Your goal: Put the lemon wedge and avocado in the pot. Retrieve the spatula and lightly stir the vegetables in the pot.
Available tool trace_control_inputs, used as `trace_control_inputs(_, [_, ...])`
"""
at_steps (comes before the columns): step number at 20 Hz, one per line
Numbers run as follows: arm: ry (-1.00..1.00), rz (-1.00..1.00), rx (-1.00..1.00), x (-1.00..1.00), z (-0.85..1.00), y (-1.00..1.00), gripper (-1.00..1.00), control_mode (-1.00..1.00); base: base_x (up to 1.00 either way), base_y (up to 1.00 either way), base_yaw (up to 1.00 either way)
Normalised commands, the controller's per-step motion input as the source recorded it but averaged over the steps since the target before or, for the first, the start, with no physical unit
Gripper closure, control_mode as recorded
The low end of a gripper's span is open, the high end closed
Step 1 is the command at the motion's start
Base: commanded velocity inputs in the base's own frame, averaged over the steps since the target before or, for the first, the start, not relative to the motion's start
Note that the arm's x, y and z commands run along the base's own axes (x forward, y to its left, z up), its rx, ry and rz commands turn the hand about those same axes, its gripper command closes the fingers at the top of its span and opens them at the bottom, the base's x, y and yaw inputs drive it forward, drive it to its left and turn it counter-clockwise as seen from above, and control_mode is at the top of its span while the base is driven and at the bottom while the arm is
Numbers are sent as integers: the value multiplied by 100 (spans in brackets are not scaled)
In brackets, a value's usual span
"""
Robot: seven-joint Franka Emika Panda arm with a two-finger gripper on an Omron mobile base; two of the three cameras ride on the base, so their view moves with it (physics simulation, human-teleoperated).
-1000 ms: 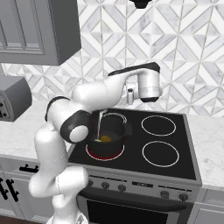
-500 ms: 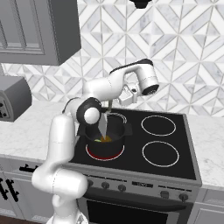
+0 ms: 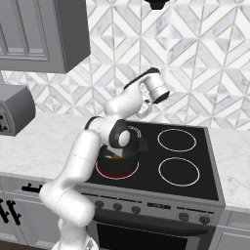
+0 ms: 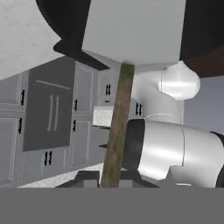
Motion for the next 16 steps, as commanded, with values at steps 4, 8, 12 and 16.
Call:
trace_control_inputs(4, [-9, 23, 0, 21, -9, 8, 100, -100, 0, 0, 0])
trace_control_inputs(8, [-12, 18, 4, 3, 0, 4, 100, -100, 0, 0, 0])
trace_control_inputs(12, [0, 16, 20, 0, 0, 6, 100, -100, 0, 0, 0])
trace_control_inputs(16, [1, 13, 32, -2, 8, 0, 100, -100, 0, 0, 0])
